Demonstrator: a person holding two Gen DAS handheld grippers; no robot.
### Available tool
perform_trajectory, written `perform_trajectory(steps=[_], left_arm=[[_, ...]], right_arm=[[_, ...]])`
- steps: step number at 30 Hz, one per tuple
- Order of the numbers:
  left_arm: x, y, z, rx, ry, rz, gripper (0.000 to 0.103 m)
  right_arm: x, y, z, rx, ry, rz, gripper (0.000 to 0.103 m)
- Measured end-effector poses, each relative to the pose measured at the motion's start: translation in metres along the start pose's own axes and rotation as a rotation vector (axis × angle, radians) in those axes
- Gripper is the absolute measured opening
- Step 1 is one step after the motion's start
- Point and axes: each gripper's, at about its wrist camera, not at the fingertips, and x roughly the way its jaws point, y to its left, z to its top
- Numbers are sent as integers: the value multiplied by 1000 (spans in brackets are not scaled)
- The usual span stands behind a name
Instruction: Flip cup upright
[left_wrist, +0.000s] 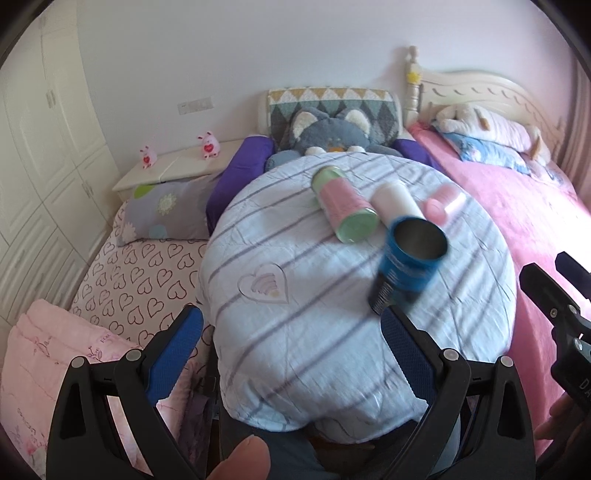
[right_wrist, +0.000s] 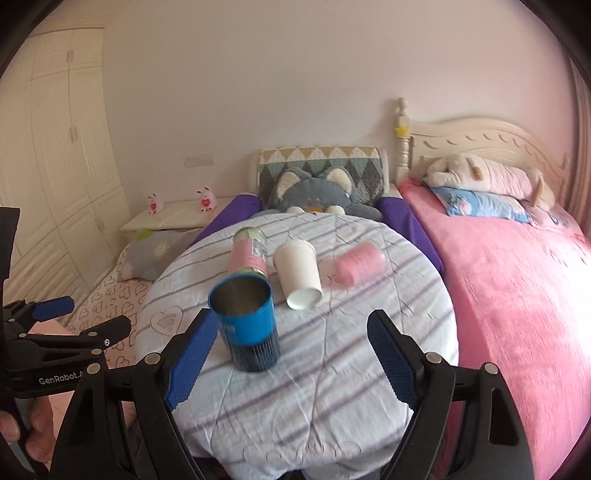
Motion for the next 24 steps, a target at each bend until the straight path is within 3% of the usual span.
perform_trajectory(steps=[11, 24], left_arm=[[-52, -20, -49, 32, -108, 24, 98], [-75, -16, -66, 11, -168, 27, 98]], right_arm=[[-56, -9, -38, 52, -44, -68, 84], [-75, 2, -53, 25, -82, -63, 84]])
